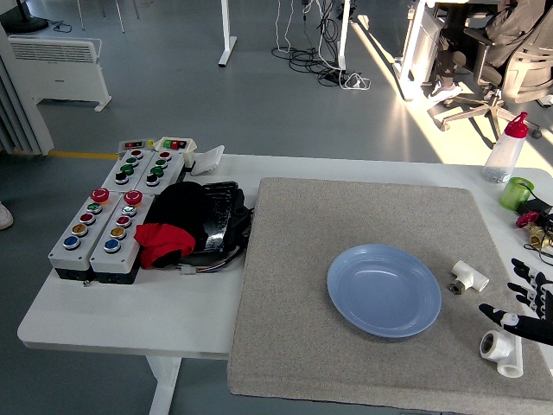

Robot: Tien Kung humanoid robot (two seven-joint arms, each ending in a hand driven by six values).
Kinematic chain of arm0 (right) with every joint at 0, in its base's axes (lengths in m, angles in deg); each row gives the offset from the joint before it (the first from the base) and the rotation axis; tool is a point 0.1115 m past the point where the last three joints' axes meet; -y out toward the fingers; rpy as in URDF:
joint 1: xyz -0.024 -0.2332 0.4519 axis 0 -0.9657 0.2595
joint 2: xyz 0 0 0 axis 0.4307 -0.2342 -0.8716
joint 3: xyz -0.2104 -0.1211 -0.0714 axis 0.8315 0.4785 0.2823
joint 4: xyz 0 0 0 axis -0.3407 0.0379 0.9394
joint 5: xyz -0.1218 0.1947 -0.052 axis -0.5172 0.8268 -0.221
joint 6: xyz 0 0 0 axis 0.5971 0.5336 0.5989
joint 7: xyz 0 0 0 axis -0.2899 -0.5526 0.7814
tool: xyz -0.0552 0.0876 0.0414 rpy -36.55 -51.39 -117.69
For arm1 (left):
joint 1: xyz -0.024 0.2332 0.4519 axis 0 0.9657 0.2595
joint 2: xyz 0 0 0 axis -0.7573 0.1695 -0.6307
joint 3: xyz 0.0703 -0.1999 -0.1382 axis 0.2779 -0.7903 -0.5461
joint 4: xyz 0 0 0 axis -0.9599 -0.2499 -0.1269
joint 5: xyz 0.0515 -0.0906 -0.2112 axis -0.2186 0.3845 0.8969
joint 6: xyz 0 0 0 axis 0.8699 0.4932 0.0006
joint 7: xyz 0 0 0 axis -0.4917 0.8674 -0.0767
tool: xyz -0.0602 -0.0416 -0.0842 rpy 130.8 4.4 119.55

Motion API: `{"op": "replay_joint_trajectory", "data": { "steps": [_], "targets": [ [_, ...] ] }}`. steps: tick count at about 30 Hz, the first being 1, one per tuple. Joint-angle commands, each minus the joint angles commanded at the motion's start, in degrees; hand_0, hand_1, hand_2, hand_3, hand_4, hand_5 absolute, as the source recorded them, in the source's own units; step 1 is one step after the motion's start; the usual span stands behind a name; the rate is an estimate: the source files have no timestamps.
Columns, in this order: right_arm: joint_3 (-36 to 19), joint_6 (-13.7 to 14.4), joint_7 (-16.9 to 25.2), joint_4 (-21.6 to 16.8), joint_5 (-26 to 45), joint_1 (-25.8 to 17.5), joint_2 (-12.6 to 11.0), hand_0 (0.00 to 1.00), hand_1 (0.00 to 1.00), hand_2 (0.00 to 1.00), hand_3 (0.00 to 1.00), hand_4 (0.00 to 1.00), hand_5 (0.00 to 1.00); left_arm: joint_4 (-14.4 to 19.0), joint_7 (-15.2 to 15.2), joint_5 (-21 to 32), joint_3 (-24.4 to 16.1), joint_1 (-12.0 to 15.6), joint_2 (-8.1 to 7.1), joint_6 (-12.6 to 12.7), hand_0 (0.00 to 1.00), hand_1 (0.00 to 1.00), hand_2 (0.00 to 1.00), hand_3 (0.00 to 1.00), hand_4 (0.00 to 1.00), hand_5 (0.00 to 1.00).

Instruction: Pick pipe place plate twice

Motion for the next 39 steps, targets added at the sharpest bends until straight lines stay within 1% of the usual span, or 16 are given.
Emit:
{"op": "replay_joint_trajectory", "data": {
  "steps": [1, 3, 6, 8, 10, 17, 22, 26, 27, 32, 33, 38, 39],
  "targets": [
    [-0.1, -1.1, -0.8, -1.1, -1.5, -0.6, -0.7, 0.998, 0.945, 0.998, 0.998, 0.892, 0.324, 0.0, 0.0, 0.1, 0.0, 0.0, 0.00, 0.0, 0.584, 0.578, 0.584, 0.487, 0.410, 0.998],
    [-0.1, -2.1, -1.3, -2.0, -4.5, -0.9, -1.0, 0.998, 0.963, 0.998, 0.995, 0.885, 0.310, 0.0, 0.0, 0.1, 0.0, 0.0, 0.00, 0.1, 0.584, 0.577, 0.584, 0.487, 0.411, 0.998],
    [-0.1, -4.3, -3.1, -4.3, -11.9, -1.9, -2.5, 0.998, 0.963, 0.998, 0.995, 0.885, 0.310, 0.0, 0.0, 0.1, 0.0, -0.1, 0.00, 0.1, 0.584, 0.577, 0.584, 0.487, 0.411, 0.998],
    [0.1, -4.8, -3.8, -4.4, -16.5, -2.1, -2.7, 0.998, 0.963, 0.998, 0.995, 0.885, 0.310, 0.0, 0.0, 0.0, -0.1, -0.1, 0.00, 0.0, 0.584, 0.577, 0.584, 0.487, 0.411, 0.998],
    [0.3, -5.1, -4.3, -4.1, -18.3, -2.1, -2.6, 0.998, 0.966, 0.998, 0.991, 0.885, 0.311, 0.0, 0.0, -0.2, -0.1, -0.1, 0.00, 0.0, 0.584, 0.577, 0.584, 0.487, 0.411, 0.998],
    [1.0, -6.6, -7.3, -2.7, -18.1, -2.0, -1.9, 0.998, 0.965, 0.998, 0.987, 0.883, 0.312, 0.0, 0.0, -0.1, -0.1, -0.1, 0.00, 0.0, 0.585, 0.577, 0.584, 0.486, 0.411, 0.998],
    [1.5, -6.6, -8.1, -1.8, -17.4, -1.5, -1.5, 0.998, 0.960, 0.998, 0.981, 0.877, 0.329, 0.0, 0.0, 0.0, -0.1, -0.1, 0.00, 0.1, 0.585, 0.577, 0.583, 0.486, 0.411, 0.998],
    [2.1, -6.8, -8.6, -0.5, -17.9, -0.6, -0.6, 0.998, 0.960, 0.998, 0.981, 0.877, 0.329, 0.0, 0.1, 0.0, -0.1, -0.1, 0.00, 0.0, 0.585, 0.577, 0.583, 0.486, 0.411, 0.998],
    [2.2, -7.0, -8.9, -0.2, -18.2, -0.4, -0.4, 0.962, 0.920, 0.998, 0.937, 0.857, 0.338, 0.0, 0.1, 0.0, -0.1, -0.1, 0.00, 0.0, 0.585, 0.577, 0.583, 0.486, 0.412, 0.998],
    [2.6, -7.7, -10.4, 0.8, -18.8, -0.1, 0.0, 0.962, 0.920, 0.998, 0.937, 0.857, 0.338, 0.0, 0.1, 0.1, 0.0, -0.1, 0.00, 0.0, 0.585, 0.577, 0.583, 0.486, 0.412, 0.998],
    [2.6, -7.9, -10.6, 0.9, -18.8, -0.1, 0.0, 0.828, 0.817, 0.939, 0.852, 0.794, 0.315, 0.0, 0.1, 0.1, 0.0, -0.1, 0.00, 0.1, 0.584, 0.577, 0.583, 0.485, 0.412, 0.998],
    [2.9, -7.2, -10.7, 1.1, -19.4, 0.0, 0.1, 0.828, 0.817, 0.939, 0.852, 0.794, 0.315, 0.0, 0.1, 0.2, 0.1, 0.0, 0.00, 0.1, 0.584, 0.577, 0.583, 0.485, 0.412, 0.998],
    [3.0, -7.1, -10.8, 1.2, -19.6, 0.0, 0.1, 0.698, 0.717, 0.826, 0.783, 0.700, 0.258, 0.0, 0.1, 0.2, 0.1, 0.0, 0.00, 0.1, 0.585, 0.577, 0.583, 0.485, 0.411, 0.998]
  ]
}}
